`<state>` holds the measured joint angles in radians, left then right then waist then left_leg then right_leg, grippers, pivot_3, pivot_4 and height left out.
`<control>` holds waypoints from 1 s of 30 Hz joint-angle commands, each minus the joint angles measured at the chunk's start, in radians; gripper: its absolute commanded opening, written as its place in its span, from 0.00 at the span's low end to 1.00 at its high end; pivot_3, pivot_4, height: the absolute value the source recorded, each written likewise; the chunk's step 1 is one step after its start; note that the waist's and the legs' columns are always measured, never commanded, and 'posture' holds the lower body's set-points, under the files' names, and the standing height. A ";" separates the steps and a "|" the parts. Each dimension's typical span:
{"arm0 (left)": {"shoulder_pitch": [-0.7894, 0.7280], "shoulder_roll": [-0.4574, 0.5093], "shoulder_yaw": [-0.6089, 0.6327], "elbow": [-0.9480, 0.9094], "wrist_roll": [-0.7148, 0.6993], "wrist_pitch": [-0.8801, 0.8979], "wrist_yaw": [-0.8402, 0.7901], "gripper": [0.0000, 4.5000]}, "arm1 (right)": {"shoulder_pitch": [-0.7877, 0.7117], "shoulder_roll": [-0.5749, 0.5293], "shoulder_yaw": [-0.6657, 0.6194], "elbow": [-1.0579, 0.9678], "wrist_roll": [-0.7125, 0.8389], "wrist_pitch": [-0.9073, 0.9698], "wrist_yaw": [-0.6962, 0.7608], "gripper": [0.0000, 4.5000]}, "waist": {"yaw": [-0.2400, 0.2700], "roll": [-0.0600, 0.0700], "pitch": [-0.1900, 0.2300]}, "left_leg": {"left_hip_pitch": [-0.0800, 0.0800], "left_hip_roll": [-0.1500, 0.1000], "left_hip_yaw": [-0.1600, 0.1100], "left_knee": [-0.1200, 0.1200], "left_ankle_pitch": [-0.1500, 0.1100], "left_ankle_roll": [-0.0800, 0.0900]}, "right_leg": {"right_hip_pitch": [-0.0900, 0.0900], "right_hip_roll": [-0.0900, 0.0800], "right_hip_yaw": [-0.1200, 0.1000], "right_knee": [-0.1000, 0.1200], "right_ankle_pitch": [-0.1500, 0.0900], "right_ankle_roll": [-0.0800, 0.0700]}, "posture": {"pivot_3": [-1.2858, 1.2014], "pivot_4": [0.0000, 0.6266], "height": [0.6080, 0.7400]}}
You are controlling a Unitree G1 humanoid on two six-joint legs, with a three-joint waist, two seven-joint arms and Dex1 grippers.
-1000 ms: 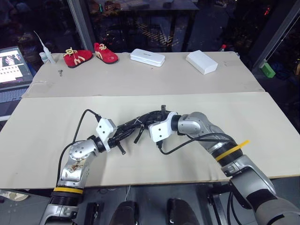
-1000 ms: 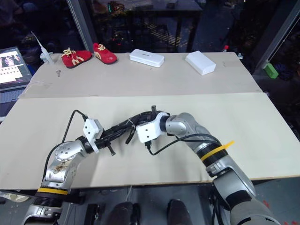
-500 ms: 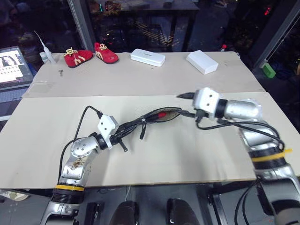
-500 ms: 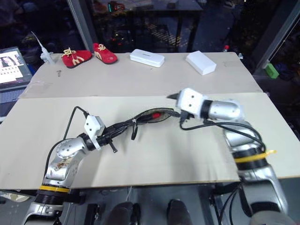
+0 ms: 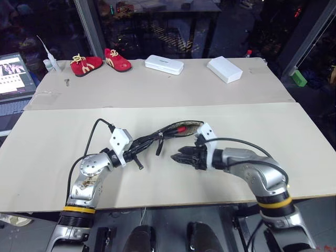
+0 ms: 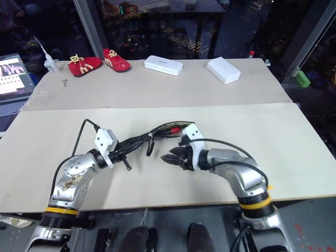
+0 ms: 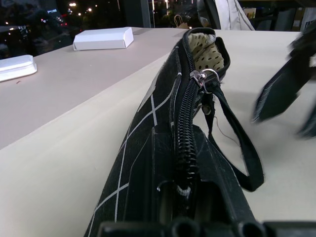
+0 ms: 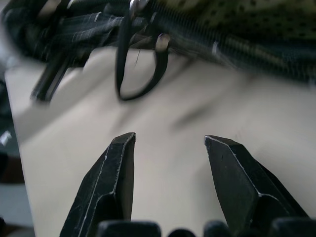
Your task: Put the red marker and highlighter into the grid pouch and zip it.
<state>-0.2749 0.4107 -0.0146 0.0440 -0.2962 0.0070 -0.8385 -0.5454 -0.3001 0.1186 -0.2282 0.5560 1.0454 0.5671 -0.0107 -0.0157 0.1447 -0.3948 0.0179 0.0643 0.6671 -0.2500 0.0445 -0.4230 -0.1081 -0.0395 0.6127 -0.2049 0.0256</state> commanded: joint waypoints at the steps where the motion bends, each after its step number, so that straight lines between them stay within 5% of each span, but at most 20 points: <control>1: -0.011 -0.007 -0.001 0.012 0.002 -0.029 -0.007 0.00 | -0.064 0.048 -0.020 0.014 0.036 0.029 -0.016 0.56 | 0.001 0.000 0.000 | 0.000 0.000 0.000 0.000 0.000 0.000 | 0.000 0.000 -0.001 0.000 0.000 0.000 | 0.52 0.24 1.00; 15: -0.016 -0.018 -0.002 0.051 0.006 -0.059 -0.015 0.00 | -0.150 0.108 0.052 0.184 -0.076 -0.069 -0.023 0.56 | -0.003 0.000 0.000 | 0.000 -0.001 0.000 0.000 0.000 0.000 | 0.000 0.001 -0.001 0.000 0.000 0.000 | 0.52 0.24 1.00; 22: -0.012 -0.014 0.004 0.054 0.006 -0.067 -0.017 0.00 | -0.129 0.075 0.051 0.161 -0.090 -0.090 0.012 0.01 | -0.002 0.000 0.000 | 0.000 -0.001 0.000 0.000 0.000 0.000 | 0.000 0.001 -0.001 0.000 0.000 0.000 | 0.52 0.24 1.00; 30: -0.015 -0.013 0.006 0.067 0.006 -0.082 -0.018 0.00 | -0.085 -0.033 0.022 0.102 -0.089 -0.066 0.059 0.01 | -0.002 0.000 0.000 | 0.000 -0.001 0.000 0.000 0.000 0.000 | 0.000 0.001 -0.001 0.000 0.000 0.000 | 0.52 0.24 1.00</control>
<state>-0.2802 0.3953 -0.0214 0.1243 -0.2896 -0.0475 -0.8555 -0.6544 -0.2792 0.1794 -0.0594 0.4561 0.9817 0.6027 -0.0129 -0.0155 0.1446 -0.3953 0.0170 0.0640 0.6672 -0.2500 0.0445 -0.4228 -0.1074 -0.0404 0.6125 -0.2050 0.0257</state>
